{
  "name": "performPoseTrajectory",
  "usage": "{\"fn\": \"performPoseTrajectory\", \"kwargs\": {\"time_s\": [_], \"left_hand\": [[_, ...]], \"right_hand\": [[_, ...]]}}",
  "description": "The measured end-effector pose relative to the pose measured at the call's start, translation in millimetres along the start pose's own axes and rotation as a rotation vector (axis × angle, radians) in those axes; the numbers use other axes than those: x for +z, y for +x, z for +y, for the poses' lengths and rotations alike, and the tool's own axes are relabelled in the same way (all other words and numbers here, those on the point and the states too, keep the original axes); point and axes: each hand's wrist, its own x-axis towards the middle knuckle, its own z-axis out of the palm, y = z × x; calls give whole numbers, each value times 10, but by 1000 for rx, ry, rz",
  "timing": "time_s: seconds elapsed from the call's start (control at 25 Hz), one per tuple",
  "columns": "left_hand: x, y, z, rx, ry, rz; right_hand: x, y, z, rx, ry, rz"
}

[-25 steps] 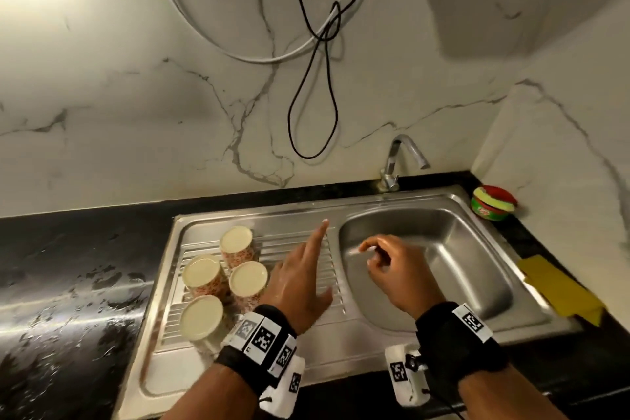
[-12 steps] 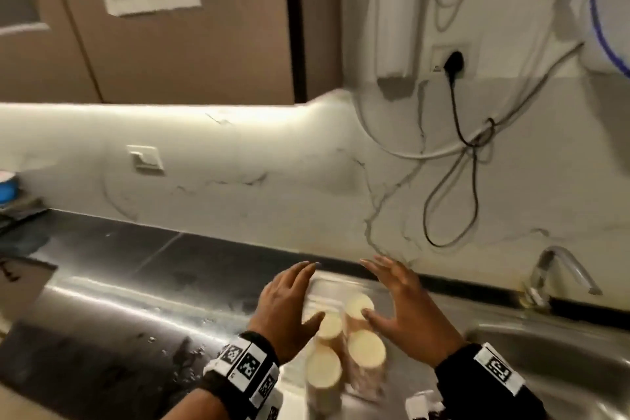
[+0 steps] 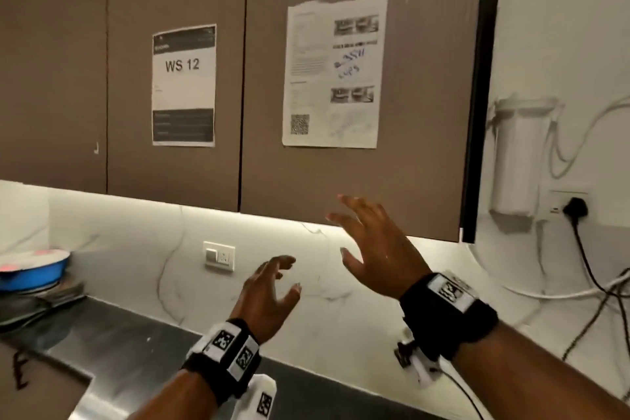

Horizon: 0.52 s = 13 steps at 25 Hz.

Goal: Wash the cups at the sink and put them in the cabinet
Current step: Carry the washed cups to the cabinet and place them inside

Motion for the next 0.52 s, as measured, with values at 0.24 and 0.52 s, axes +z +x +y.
{"fn": "performPoseTrajectory", "kwargs": {"time_s": [0.24, 0.52], "left_hand": [[-475, 1088, -172, -490, -598, -63], [-488, 1474, -402, -753, -1233, -76]], "right_hand": [[-43, 1247, -114, 31, -239, -16], [375, 1839, 71, 186, -408, -264]]}}
